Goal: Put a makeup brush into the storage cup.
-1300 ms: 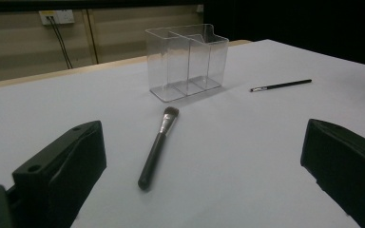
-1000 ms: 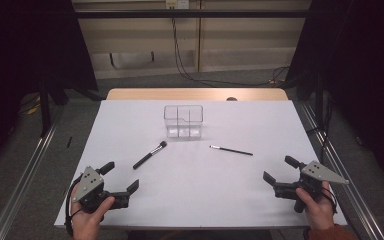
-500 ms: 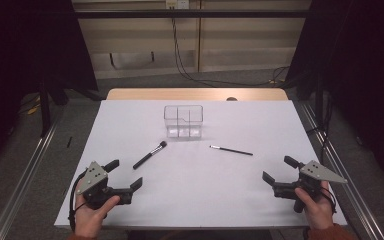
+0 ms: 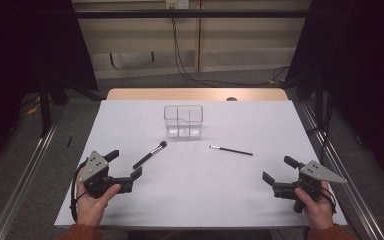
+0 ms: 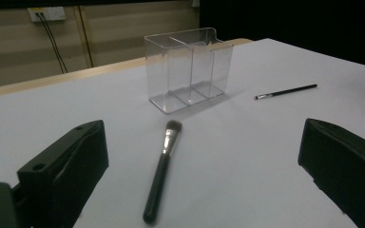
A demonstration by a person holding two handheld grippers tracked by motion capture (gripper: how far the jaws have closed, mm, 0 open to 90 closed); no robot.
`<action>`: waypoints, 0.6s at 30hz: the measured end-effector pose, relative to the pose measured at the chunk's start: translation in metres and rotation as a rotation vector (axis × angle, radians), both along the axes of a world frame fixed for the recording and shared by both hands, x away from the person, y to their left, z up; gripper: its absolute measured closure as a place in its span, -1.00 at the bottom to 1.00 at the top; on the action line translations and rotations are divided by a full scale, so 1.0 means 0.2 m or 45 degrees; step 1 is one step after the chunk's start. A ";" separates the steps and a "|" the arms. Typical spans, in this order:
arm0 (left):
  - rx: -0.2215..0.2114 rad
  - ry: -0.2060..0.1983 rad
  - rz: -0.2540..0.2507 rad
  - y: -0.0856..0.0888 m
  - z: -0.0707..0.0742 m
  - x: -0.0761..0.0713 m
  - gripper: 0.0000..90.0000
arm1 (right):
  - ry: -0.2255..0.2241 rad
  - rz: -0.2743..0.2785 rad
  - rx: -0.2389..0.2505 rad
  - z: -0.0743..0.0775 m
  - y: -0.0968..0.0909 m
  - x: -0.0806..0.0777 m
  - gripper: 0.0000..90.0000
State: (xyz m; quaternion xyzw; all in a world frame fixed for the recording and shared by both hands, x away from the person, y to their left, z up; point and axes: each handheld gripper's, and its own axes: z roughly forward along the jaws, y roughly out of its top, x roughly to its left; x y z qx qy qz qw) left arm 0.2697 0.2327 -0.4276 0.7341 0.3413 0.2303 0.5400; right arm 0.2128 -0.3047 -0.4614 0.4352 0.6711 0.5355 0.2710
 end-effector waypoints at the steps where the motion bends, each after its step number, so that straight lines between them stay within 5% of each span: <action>1: 0.000 0.000 0.000 0.00 0.00 0.00 -0.94 | 0.000 0.000 0.000 0.00 0.00 0.00 -1.00; 18: 0.012 -0.034 0.029 -0.03 0.02 0.15 -0.93 | -0.009 0.015 -0.005 0.01 0.02 0.00 -1.00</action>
